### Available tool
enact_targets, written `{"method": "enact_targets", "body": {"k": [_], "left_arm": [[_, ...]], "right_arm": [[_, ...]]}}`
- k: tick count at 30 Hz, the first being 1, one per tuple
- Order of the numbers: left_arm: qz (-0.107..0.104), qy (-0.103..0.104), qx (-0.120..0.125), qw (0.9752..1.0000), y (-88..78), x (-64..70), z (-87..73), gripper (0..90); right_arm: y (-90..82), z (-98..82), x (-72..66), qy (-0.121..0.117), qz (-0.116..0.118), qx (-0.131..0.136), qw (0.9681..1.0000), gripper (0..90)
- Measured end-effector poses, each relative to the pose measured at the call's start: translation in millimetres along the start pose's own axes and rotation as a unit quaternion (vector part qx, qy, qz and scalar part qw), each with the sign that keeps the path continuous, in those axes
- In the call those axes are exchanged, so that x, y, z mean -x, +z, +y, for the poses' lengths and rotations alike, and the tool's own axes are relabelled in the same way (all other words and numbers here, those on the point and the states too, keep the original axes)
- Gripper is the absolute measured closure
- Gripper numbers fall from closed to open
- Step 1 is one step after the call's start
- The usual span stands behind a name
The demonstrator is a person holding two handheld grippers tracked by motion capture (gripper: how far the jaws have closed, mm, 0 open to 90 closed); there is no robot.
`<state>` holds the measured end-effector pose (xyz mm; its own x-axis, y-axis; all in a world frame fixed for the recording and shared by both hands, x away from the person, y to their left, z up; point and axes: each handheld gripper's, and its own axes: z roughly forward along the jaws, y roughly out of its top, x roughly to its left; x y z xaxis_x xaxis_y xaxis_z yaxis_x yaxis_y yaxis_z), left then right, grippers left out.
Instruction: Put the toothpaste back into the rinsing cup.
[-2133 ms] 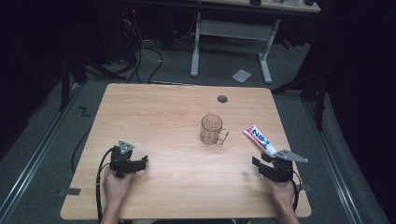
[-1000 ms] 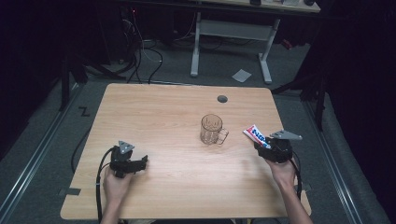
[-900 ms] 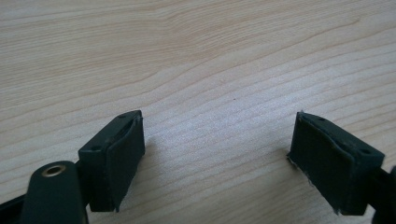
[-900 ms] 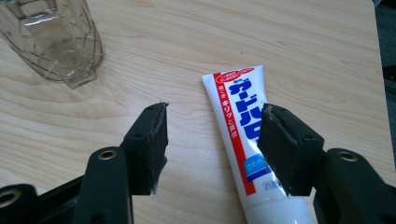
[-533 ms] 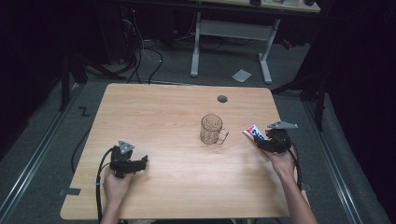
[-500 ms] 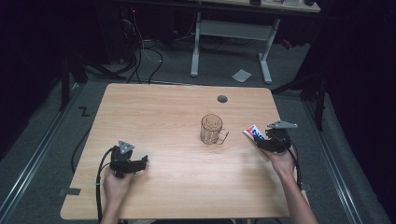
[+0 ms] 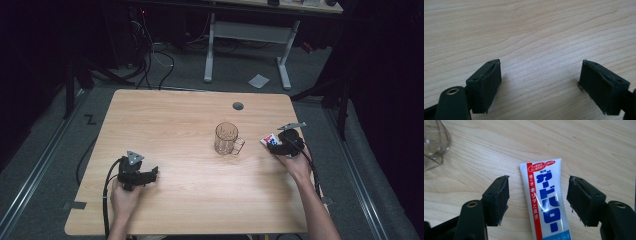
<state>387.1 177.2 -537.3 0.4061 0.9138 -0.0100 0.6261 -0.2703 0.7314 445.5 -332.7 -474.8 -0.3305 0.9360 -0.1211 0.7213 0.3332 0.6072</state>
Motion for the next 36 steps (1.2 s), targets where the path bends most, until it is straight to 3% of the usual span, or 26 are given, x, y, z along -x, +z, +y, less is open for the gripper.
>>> {"method": "enact_targets", "body": {"k": [9,17,22,29,36], "left_arm": [[0.000,0.000,0.000,1.0000,0.0,-0.1,0.0,17.9],[0.000,0.000,0.000,1.0000,0.0,0.0,0.0,17.9],[0.000,0.000,0.000,1.0000,0.0,0.0,0.0,17.9],[0.000,0.000,0.000,1.0000,0.0,0.0,0.0,17.9],[0.000,0.000,0.000,1.0000,-0.1,-0.1,0.0,18.0]], "right_arm": [[15.2,6.2,1.9,-0.003,-0.009,-0.021,0.9997,34.6],[25.7,3.0,10.4,0.012,-0.011,-0.046,0.9988,34.2],[29.3,1.9,12.3,0.018,-0.003,-0.051,0.9985,36.3],[39.0,0.6,5.8,0.000,-0.002,-0.068,0.9977,41.2],[39.8,1.5,11.4,0.022,0.023,-0.077,0.9965,44.9]]}}
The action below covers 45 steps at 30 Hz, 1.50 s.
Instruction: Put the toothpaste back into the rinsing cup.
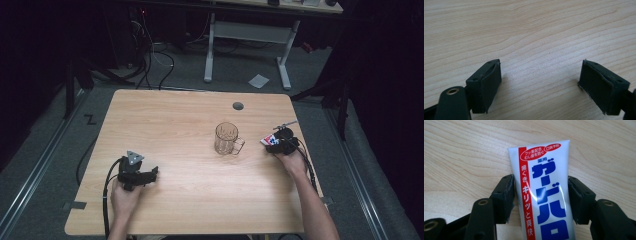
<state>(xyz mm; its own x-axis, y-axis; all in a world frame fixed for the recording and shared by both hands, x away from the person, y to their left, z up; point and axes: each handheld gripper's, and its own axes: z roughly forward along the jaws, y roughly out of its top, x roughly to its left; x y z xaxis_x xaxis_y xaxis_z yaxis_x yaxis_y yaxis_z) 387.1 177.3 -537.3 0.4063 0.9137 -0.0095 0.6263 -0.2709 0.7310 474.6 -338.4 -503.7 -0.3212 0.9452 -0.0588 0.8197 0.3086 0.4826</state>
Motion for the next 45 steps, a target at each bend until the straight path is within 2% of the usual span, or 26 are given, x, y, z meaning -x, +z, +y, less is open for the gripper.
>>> {"method": "enact_targets", "body": {"k": [7,15,20,24,29,38,41,45], "left_arm": [[0.000,0.000,0.000,1.0000,0.0,0.0,0.0,17.9],[0.000,0.000,0.000,1.0000,-0.1,-0.1,0.0,17.9],[0.000,0.001,-0.001,1.0000,-0.1,-0.1,0.0,17.9],[0.000,0.000,0.000,1.0000,-0.1,-0.2,0.0,17.9],[0.000,0.000,0.000,1.0000,-0.1,-0.1,0.0,18.0],[0.000,0.000,0.000,1.0000,0.0,-0.1,0.0,17.9],[0.000,0.000,0.000,1.0000,-0.1,-0.1,0.0,17.9],[0.000,0.000,0.000,1.0000,-0.1,-0.1,0.0,17.9]], "right_arm": [[-1.3,3.8,3.6,-0.003,0.007,-0.020,0.9998,53.0],[-3.2,7.3,3.3,-0.019,-0.004,-0.040,0.9990,61.2],[-3.9,8.8,0.1,-0.034,-0.016,-0.044,0.9983,63.9],[-6.1,8.9,0.8,-0.030,-0.016,-0.043,0.9985,65.6],[-9.1,4.1,3.1,-0.013,0.001,-0.021,0.9997,66.0],[-18.3,2.3,-6.7,-0.026,0.025,0.002,0.9993,65.9],[-24.9,1.3,-9.7,-0.035,0.031,0.018,0.9987,65.9],[-33.8,-0.8,-12.2,-0.035,0.051,0.038,0.9974,66.0]]}}
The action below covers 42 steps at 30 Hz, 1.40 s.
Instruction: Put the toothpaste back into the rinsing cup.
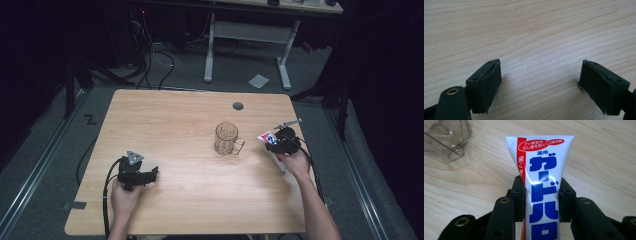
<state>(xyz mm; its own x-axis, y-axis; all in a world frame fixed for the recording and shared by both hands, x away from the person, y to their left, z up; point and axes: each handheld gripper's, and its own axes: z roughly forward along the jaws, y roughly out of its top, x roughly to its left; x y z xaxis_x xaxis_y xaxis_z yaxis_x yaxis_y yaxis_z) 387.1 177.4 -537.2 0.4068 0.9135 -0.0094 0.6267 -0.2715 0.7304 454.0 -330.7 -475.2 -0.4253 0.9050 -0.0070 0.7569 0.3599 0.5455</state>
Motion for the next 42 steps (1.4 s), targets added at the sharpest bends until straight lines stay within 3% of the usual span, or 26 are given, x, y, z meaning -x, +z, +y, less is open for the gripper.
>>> {"method": "enact_targets", "body": {"k": [8,18,29,39,42], "left_arm": [[0.000,0.000,0.000,1.0000,0.0,0.0,0.0,17.9],[0.003,-0.002,-0.001,1.0000,0.1,1.1,0.1,17.6],[0.007,-0.007,-0.004,0.9999,2.4,3.9,1.8,13.7],[0.005,-0.007,-0.007,0.9999,3.1,4.2,2.5,12.1],[0.004,-0.007,-0.007,0.9999,3.1,4.2,2.6,12.0]], "right_arm": [[-13.1,-0.5,-8.4,-0.003,0.024,0.022,0.9995,65.9],[-27.9,1.2,-22.0,-0.011,0.057,0.062,0.9964,65.6],[-34.5,2.7,-24.7,-0.009,0.059,0.076,0.9954,65.6],[-45.1,8.5,-43.2,-0.031,0.073,0.105,0.9913,65.7],[-49.4,10.5,-49.4,-0.036,0.082,0.120,0.9888,65.7]]}}
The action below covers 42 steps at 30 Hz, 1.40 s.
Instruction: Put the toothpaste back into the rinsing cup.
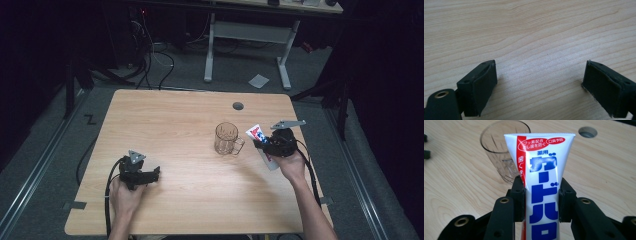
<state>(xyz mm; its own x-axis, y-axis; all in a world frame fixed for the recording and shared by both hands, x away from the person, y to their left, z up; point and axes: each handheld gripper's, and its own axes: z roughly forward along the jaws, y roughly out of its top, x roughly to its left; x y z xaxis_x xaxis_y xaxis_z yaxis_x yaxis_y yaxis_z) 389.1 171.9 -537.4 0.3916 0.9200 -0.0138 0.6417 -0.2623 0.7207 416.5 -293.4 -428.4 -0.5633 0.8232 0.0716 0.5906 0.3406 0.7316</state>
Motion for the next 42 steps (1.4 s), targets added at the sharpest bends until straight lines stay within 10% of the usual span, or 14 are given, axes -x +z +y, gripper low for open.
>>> {"method": "enact_targets", "body": {"k": [42], "left_arm": [[0.000,0.001,0.004,1.0000,-0.5,0.9,-0.5,14.4]], "right_arm": [[9.9,59.4,-34.6,-0.024,0.046,0.072,0.9961,65.4]]}}
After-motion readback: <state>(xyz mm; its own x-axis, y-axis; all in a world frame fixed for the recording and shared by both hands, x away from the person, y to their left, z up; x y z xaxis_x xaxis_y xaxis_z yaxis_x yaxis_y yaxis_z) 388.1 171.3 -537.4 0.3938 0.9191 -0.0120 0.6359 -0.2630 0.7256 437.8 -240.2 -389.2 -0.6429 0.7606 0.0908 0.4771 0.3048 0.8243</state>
